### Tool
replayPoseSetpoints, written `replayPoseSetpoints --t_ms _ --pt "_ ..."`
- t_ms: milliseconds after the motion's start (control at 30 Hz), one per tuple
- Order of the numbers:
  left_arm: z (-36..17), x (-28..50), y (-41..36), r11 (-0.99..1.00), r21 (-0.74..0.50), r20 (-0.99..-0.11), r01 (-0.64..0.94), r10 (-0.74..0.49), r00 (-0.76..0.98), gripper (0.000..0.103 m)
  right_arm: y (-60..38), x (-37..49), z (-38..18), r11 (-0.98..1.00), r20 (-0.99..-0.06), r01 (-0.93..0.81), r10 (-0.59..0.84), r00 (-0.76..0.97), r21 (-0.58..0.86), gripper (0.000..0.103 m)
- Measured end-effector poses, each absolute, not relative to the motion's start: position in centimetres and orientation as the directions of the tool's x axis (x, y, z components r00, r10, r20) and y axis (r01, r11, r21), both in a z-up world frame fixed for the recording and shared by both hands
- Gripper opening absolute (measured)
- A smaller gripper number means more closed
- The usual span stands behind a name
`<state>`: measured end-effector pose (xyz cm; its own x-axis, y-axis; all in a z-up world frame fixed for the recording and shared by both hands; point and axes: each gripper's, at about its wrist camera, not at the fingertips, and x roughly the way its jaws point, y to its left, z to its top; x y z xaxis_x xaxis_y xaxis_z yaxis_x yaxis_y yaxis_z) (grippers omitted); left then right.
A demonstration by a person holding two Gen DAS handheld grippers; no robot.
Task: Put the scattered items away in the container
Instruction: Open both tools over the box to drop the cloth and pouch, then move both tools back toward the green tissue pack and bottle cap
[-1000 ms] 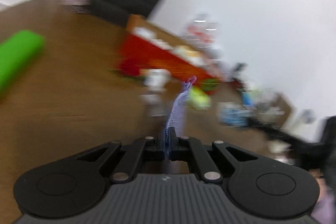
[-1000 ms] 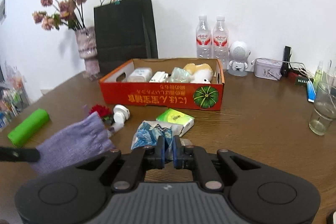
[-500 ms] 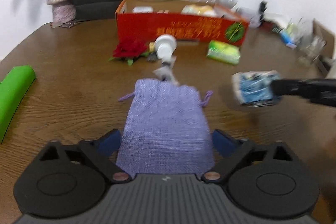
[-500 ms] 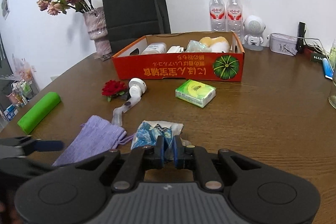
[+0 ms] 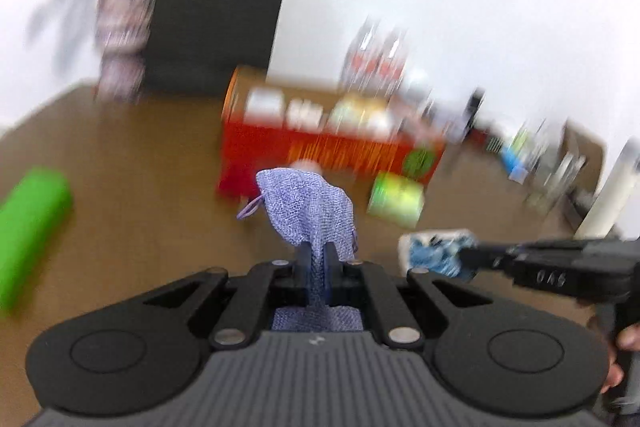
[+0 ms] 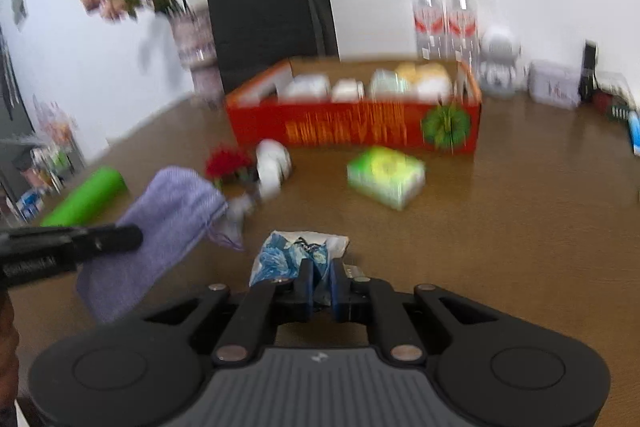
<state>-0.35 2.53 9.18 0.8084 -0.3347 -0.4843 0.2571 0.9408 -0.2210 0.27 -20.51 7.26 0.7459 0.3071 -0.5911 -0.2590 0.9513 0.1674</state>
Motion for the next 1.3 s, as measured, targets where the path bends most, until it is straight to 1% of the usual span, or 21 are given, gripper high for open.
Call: replayPoseSetpoints --t_ms 67,133,200,267,333,433,533,633,700,733,767,800,833,867,900,967,1000,1033,1067,1133,1300 --pt "11.9 2.4 3.2 0.932 -0.232 -0.431 0.278 -0.354 0.830 0.006 -21.1 1.3 10.4 0.952 -0.532 -0.269 0.306 0.789 0.148 0.007" --pt "14.8 6.8 3.6 0.920 -0.261 -0.406 0.292 -0.379 0.831 0.006 -21.4 3.2 13.5 0.961 -0.482 -0.259 0.272 0.833 0.094 0.007" --pt "16.7 11.9 3.5 0.922 -0.282 -0.412 0.265 -0.366 0.834 0.006 -21.9 6.2 16.5 0.971 -0.450 -0.235 0.233 0.862 0.053 0.007" --pt "17.0 17.5 3.0 0.933 -0.295 -0.459 0.208 -0.329 0.825 0.006 -22.4 10.4 18.6 0.979 -0.449 -0.202 0.195 0.872 0.034 0.007" --pt "15.6 23.3 2.4 0.936 -0.309 -0.552 0.168 -0.321 0.769 0.006 -23.0 14.6 19.1 0.984 -0.480 -0.173 0.171 0.861 0.041 0.007" --pt "11.5 29.4 1.2 0.964 -0.254 -0.695 0.076 -0.237 0.679 0.006 -23.4 21.9 16.8 0.984 -0.600 -0.165 0.173 0.781 0.070 0.007" --pt "8.2 32.0 0.0 0.986 -0.155 -0.772 0.065 -0.162 0.614 0.007 -23.6 27.1 12.9 0.980 -0.710 -0.156 0.197 0.677 0.123 0.007" --pt "6.2 33.5 -0.7 0.994 -0.090 -0.824 0.063 -0.110 0.556 0.015 -23.6 30.6 10.0 0.983 -0.796 -0.128 0.180 0.579 0.129 0.007" --pt "6.0 33.6 -1.2 0.995 -0.058 -0.794 0.076 -0.092 0.600 0.040 -23.2 31.9 8.5 0.989 -0.835 -0.112 0.140 0.532 0.094 0.011" --pt "6.1 33.5 -1.5 0.997 -0.035 -0.782 0.073 -0.073 0.619 0.056 -23.1 32.2 8.0 0.993 -0.840 -0.095 0.105 0.532 0.063 0.017" --pt "6.3 33.3 -1.7 0.997 -0.019 -0.770 0.071 -0.060 0.635 0.061 -22.9 32.5 7.6 0.996 -0.844 -0.079 0.066 0.532 0.029 0.029" --pt "6.7 32.9 -1.8 0.997 -0.017 -0.757 0.078 -0.064 0.650 0.062 -23.0 32.8 7.5 0.998 -0.847 -0.063 0.042 0.529 0.011 0.037" --pt "7.3 32.6 -1.7 0.995 -0.030 -0.749 0.097 -0.087 0.657 0.064 -23.1 32.8 7.8 0.999 -0.844 -0.044 0.033 0.535 0.012 0.054" --pt "8.0 32.3 -1.6 0.993 -0.046 -0.745 0.112 -0.109 0.658 0.067 -23.2 32.6 8.4 0.999 -0.834 -0.035 0.038 0.550 0.022 0.064" --pt "8.7 31.9 -1.3 0.992 -0.057 -0.741 0.112 -0.117 0.661 0.069 -23.5 32.2 9.2 0.998 -0.821 -0.036 0.055 0.569 0.042 0.066" --pt "10.1 31.3 -0.7 0.994 -0.062 -0.742 0.086 -0.103 0.663 0.080 -23.8 31.4 10.8 0.996 -0.809 -0.052 0.093 0.580 0.077 0.070" --pt "10.9 31.1 -0.3 0.995 -0.071 -0.748 0.075 -0.103 0.655 0.082 -23.9 30.9 11.7 0.994 -0.808 -0.056 0.107 0.579 0.091 0.072" --pt "11.6 30.9 0.0 0.994 -0.086 -0.759 0.066 -0.108 0.642 0.085 -24.0 30.5 12.4 0.994 -0.812 -0.051 0.112 0.573 0.100 0.078" --pt "12.2 30.7 0.3 0.993 -0.102 -0.771 0.056 -0.115 0.627 0.086 -24.0 30.2 12.8 0.994 -0.821 -0.044 0.110 0.560 0.103 0.083" --pt "13.0 29.8 1.1 0.990 -0.135 -0.784 0.037 -0.129 0.607 0.088 -23.9 29.7 13.2 0.994 -0.836 -0.032 0.106 0.538 0.105 0.087" --pt "14.1 27.1 1.0 0.992 -0.121 -0.812 0.033 -0.118 0.571 0.090 -24.3 27.4 13.0 0.990 -0.875 0.012 0.120 0.470 0.142 0.087"
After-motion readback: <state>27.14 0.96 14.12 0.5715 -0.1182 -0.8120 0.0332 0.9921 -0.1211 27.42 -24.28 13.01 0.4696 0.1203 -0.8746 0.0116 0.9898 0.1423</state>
